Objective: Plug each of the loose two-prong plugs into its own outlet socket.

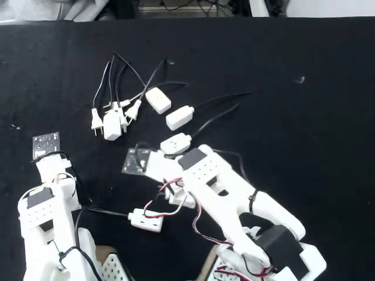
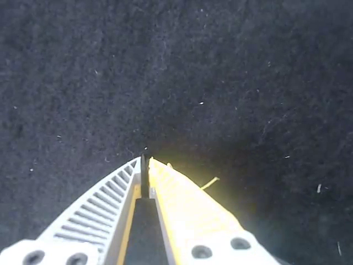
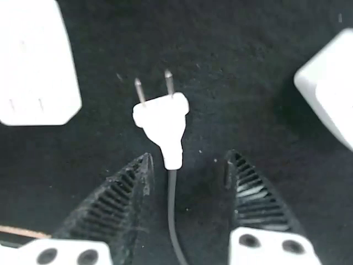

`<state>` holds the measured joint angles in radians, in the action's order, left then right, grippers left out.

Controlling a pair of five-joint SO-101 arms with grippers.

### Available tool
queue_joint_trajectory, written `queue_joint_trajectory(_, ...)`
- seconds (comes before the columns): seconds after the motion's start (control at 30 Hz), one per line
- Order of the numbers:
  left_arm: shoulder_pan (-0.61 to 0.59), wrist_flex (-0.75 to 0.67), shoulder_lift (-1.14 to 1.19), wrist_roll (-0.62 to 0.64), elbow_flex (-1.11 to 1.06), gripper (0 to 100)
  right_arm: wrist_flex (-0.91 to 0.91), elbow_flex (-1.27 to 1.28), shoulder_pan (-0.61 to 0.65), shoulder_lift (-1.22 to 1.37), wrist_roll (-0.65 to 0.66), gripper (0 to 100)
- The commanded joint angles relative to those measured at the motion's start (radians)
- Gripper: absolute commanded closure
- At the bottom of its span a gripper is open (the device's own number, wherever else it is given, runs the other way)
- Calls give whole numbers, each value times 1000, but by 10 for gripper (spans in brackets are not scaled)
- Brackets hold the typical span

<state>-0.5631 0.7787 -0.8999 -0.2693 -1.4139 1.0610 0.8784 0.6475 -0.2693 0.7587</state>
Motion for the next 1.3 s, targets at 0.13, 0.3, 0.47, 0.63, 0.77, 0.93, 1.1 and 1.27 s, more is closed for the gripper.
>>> queue_joint_trajectory(0.13,-7,-6,-9,9,1,970,-23,-12,9,70,69,808)
queue_joint_trajectory(0.3,-7,-6,-9,9,1,970,-26,-30,8,130,89,807)
queue_joint_trajectory(0.47,-7,-6,-9,9,1,970,-26,-77,-18,160,109,827)
queue_joint_trajectory(0.63,-8,-6,-9,9,1,970,-18,-99,-21,147,89,984)
queue_joint_trajectory(0.77,-7,-6,-9,9,1,969,49,-101,-18,31,68,988)
queue_joint_trajectory(0.93,1,2,-9,0,13,967,144,-99,-48,-251,61,988)
queue_joint_trajectory(1.1,13,216,-9,-110,239,967,38,-42,-106,-503,-8,988)
queue_joint_trajectory(1.27,142,439,-8,83,568,969,-192,105,-106,-539,-95,988)
